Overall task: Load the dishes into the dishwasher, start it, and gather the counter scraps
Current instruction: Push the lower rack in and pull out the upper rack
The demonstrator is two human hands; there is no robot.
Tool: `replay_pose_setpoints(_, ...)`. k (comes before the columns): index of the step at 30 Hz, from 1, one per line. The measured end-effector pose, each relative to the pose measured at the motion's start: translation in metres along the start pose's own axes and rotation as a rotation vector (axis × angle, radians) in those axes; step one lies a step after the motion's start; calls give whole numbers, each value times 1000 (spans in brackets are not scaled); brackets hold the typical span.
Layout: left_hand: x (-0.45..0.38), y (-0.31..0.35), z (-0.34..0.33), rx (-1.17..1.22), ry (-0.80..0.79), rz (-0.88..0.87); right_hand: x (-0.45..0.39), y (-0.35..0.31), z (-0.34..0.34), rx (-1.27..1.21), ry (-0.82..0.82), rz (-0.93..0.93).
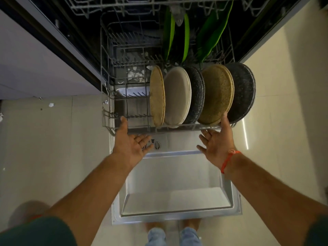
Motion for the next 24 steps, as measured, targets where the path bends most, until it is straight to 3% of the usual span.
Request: replay_pose_setpoints(24,-49,117,-93,-256,-51,-277,-50,-114,-80,294,-83,223)
Point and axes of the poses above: each hand's wrist, its own x-axis away from the middle knuckle, its own z-axis out of the back of the hand, y = z × x, the point moved 8 cm from there along -x, towards the middle knuckle, and after that the axes turned 6 degrees about y, right-handed, at the moved point
